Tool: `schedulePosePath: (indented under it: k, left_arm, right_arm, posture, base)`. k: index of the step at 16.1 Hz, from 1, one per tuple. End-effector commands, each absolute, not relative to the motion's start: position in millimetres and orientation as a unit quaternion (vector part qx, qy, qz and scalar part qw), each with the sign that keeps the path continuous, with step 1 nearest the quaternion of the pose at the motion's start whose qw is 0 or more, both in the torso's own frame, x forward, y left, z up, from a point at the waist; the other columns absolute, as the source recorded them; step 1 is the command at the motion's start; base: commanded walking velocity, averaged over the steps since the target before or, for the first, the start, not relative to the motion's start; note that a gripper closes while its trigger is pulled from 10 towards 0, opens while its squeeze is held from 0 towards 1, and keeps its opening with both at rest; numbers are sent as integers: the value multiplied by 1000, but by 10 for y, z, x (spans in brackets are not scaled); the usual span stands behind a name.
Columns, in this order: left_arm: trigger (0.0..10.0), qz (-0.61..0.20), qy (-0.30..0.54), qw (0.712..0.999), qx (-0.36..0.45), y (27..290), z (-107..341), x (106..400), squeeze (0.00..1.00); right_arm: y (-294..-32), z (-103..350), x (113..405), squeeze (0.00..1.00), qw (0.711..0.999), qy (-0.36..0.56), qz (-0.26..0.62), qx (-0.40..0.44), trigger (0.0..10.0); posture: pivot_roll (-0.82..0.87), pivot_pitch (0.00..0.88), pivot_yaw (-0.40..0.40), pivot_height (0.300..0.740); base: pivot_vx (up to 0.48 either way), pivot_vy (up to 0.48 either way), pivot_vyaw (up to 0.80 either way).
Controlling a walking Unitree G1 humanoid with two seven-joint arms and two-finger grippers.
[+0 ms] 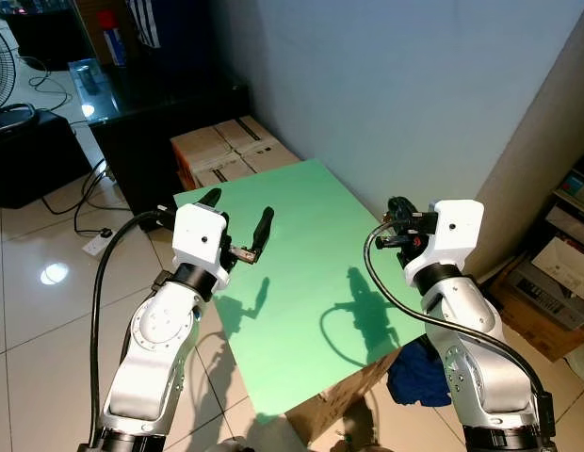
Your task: Hang keys on a hook
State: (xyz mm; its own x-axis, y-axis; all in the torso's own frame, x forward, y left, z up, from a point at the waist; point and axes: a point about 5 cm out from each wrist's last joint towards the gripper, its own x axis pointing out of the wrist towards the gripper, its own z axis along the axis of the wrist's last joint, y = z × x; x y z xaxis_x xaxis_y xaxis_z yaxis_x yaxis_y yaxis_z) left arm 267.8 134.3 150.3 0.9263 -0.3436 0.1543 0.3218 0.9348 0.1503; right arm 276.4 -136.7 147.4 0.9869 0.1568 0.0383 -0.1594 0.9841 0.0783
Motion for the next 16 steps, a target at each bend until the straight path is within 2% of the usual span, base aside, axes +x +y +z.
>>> schedulePosePath:
  k: [1, 14, 16]
  left_arm:
    - [10000, -165, -96, 980, 60, 1363, 1546, 2671, 0]
    - [10000, -165, -100, 980, 57, 1350, 1562, 2677, 0]
    - [10000, -164, -100, 979, 63, 1356, 1563, 2680, 0]
  right_arm:
    - [-1355, 1542, 2778, 0, 996, -25, 81, 39, 10000]
    - [-1364, 1553, 2785, 0, 996, -27, 79, 41, 10000]
    - [-1355, 1565, 2793, 0, 996, -31, 83, 33, 10000]
  posture:
    - [-50, 0, 7, 740]
    - [-51, 0, 6, 740]
    - [-51, 0, 6, 740]
  base:
    - [0, 0, 0]
    - [-264, 0, 0]
    - [0, 0, 0]
